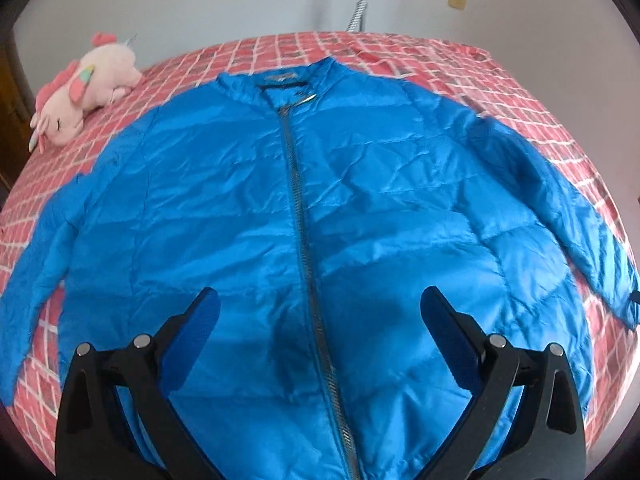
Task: Fold large clothes
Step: 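Grasp the blue jacket sleeve with the right tool and lift it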
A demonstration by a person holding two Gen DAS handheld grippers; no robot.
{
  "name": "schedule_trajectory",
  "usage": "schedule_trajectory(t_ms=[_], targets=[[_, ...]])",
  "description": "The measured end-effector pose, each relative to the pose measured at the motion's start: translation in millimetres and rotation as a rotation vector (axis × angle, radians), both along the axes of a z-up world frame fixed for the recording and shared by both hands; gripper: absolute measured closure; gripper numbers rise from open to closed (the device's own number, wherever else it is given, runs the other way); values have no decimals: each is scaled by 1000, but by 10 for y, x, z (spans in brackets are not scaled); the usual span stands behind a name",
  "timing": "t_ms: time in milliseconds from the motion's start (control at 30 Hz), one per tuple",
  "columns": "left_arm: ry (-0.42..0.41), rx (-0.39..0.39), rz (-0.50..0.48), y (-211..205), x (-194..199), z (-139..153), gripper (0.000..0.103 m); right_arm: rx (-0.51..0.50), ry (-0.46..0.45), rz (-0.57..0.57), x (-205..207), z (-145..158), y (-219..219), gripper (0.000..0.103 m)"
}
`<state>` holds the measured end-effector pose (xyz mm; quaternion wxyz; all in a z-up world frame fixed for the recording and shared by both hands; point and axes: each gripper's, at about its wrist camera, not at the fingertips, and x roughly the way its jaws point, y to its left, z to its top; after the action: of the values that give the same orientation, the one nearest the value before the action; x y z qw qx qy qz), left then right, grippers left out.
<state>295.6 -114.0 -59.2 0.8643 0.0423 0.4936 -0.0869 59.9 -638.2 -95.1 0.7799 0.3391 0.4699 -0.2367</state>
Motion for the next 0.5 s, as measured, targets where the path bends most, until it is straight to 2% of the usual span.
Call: schedule_trajectory(t_ms=[133, 200, 367, 500], targets=[[10, -2, 30, 96, 92, -48, 17, 61, -64, 13, 32, 35, 36, 66], [21, -15, 31, 127, 106, -49, 21, 71, -101, 13, 71, 123, 66, 73], [16, -41, 42, 229, 101, 58, 22, 41, -246, 95, 323, 609, 372, 75], [4, -40, 41, 288, 117, 186, 22, -2, -300, 260, 842, 985, 962, 75]])
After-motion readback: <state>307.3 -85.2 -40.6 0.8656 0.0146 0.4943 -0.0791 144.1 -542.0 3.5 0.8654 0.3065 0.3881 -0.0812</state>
